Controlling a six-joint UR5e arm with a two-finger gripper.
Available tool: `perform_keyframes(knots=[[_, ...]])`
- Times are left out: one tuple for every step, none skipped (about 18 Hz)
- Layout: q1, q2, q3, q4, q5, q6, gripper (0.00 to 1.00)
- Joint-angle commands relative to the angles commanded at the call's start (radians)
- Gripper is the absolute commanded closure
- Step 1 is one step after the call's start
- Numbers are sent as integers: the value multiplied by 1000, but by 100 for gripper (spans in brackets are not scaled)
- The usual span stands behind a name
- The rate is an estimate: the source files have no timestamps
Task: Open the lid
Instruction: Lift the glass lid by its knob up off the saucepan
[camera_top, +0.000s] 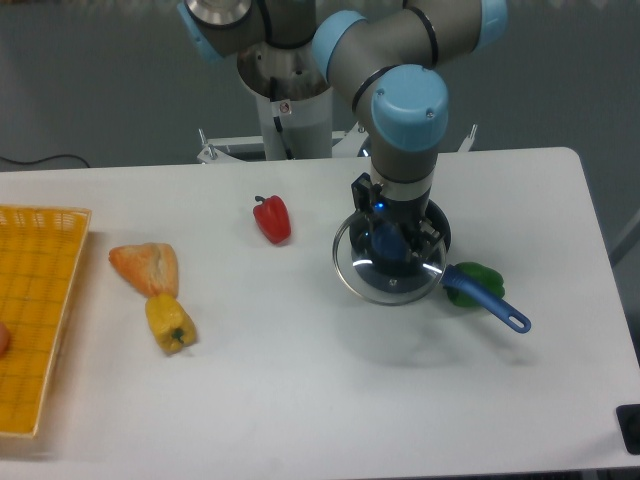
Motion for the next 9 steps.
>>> perform_keyframes(knots=[[0, 0, 2, 0, 0, 0, 33], [0, 0, 2, 0, 0, 0, 33], [0, 0, 2, 0, 0, 0, 33], [-3, 0, 2, 0, 0, 0, 33], [-8, -2, 2, 0, 0, -2, 33], [-9, -2, 2, 0, 0, -5, 33], [-11, -5, 2, 2, 0, -6, 33], [-11, -6, 3, 2, 0, -6, 32], [-11, -8, 3, 2, 0, -6, 33]])
